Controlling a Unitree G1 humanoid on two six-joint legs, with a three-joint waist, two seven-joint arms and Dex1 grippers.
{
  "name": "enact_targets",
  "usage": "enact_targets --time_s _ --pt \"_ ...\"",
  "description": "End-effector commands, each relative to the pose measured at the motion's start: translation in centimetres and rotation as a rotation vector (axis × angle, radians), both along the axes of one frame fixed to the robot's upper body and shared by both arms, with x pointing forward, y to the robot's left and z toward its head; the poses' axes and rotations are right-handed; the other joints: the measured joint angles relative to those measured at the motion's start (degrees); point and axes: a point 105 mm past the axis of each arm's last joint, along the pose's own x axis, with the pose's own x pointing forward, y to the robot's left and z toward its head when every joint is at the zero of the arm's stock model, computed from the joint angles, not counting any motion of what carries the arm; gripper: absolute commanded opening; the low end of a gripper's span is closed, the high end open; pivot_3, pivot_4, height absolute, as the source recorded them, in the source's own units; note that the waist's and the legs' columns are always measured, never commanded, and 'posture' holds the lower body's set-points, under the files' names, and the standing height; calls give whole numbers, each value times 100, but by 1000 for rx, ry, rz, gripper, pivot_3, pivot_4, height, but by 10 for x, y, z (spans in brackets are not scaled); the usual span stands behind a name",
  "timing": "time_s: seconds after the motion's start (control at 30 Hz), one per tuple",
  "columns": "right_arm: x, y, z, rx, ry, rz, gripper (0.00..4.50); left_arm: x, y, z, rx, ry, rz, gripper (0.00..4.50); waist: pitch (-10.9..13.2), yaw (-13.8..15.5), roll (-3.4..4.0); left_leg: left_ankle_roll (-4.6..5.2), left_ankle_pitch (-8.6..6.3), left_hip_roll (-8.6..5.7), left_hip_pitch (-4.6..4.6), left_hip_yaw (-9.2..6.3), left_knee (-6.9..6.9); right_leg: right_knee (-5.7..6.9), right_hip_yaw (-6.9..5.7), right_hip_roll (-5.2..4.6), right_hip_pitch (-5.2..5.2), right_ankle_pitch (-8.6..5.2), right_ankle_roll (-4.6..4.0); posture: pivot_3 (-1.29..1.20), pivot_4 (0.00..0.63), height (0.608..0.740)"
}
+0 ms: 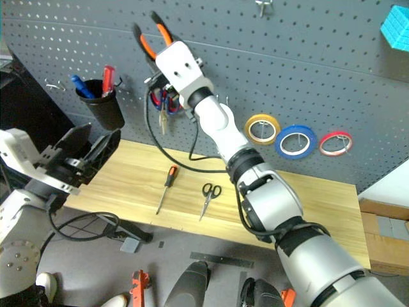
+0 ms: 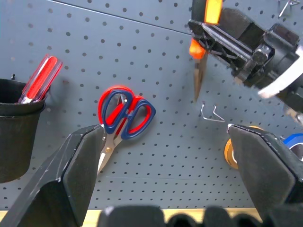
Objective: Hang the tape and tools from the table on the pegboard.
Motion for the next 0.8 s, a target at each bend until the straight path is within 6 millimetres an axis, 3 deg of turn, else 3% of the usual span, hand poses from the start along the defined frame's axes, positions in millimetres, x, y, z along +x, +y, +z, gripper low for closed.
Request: enact_targets --time_s 0.03,0.47,0.8 --pt "-6 -5 26 23 -93 -19 2775 0 -3 8 19 -39 -18 4500 -1 -6 1 0 0 0 1 1 0 1 0 0 0 0 0 451 94 740" --pt "16 -18 -23 -40 47 -94 2775 2 -8 6 29 -32 -48 4500 -3 -27 -1 0 1 -1 5 1 9 13 2 0 4 5 -7 446 99 740" --pt "24 -33 -20 -19 59 -151 2775 3 -7 4 32 -23 -54 4500 -2 -35 0 0 2 -2 20 0 30 72 5 0 1 -5 -21 436 112 740"
